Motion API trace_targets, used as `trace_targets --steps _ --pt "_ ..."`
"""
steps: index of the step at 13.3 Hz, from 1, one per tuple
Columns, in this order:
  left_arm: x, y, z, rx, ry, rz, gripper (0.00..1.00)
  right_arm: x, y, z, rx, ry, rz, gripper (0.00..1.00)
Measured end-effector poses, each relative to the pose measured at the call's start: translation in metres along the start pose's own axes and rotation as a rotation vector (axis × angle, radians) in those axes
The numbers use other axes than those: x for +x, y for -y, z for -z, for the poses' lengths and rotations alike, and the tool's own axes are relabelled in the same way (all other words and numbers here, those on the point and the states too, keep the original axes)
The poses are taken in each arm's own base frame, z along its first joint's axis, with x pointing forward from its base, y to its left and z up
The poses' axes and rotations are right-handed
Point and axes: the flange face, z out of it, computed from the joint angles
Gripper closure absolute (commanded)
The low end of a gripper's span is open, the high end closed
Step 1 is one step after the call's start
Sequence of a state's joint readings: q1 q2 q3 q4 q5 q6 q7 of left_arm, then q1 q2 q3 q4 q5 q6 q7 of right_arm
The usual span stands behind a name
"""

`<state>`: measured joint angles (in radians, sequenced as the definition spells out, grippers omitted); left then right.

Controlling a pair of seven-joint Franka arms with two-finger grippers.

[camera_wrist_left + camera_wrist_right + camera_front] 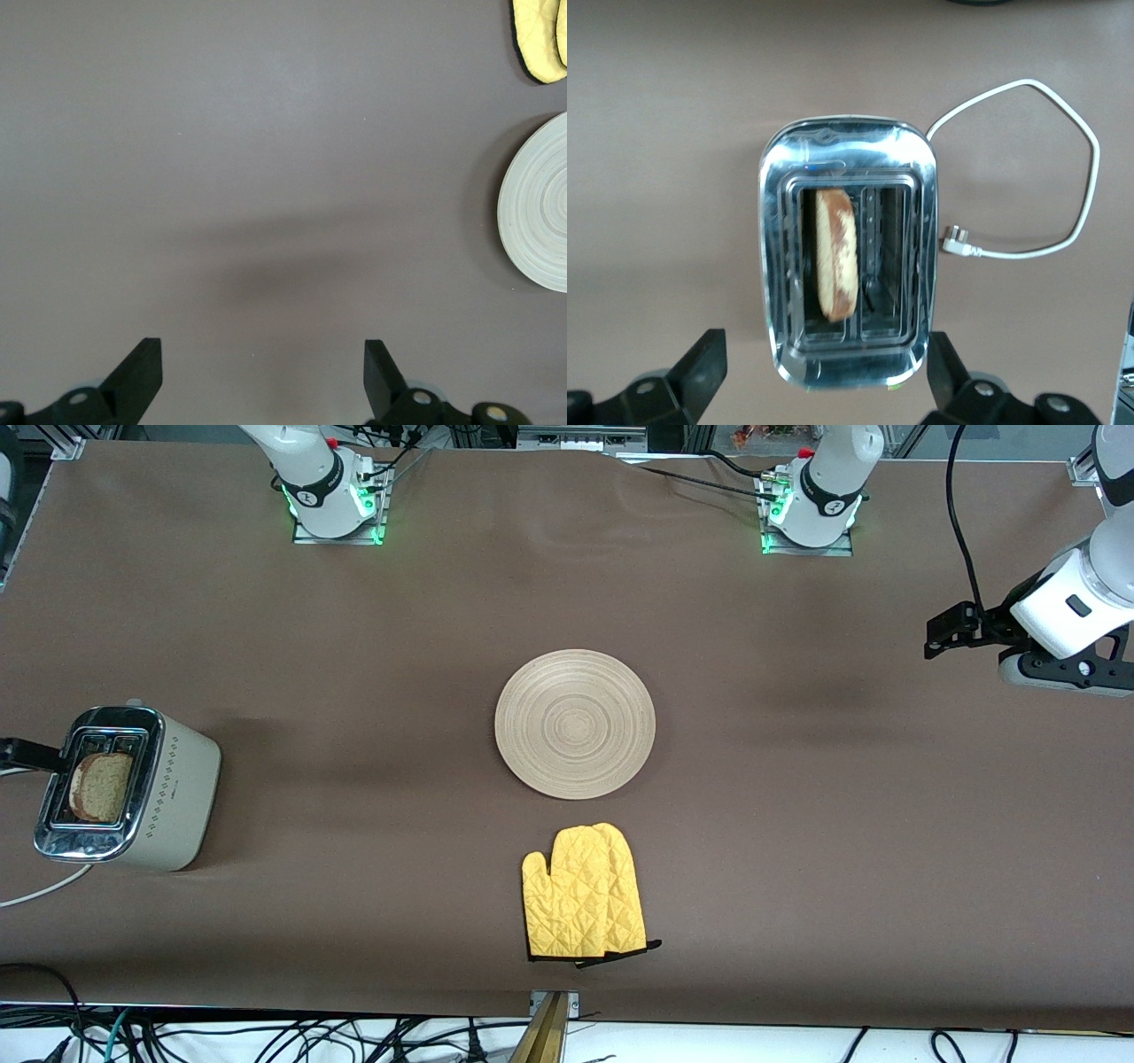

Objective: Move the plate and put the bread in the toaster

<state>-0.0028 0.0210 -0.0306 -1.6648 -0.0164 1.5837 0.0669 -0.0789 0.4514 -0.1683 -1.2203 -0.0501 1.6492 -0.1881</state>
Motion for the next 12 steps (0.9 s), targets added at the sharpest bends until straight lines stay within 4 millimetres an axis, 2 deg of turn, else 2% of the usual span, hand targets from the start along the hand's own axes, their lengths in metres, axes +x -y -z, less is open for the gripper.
trace_targets --steps 3,8,10,12 --pt "0.0 0.0 0.0 0.0 0.0 0.0 0.0 -0.045 0.019 0.053 0.04 0.014 0.024 0.0" --pt "0.0 0.0 0.0 0.0 0.001 0.0 0.0 -0.138 0.061 0.14 0.08 0.038 0.022 0.0" --pt "0.0 0.0 0.0 0.0 0.001 0.0 0.0 -0.166 0.087 0.164 0.102 0.038 0.021 0.0" --pt "0.0 0.0 0.0 0.0 0.001 0.0 0.0 -0.177 0.1 0.171 0.111 0.037 0.035 0.0"
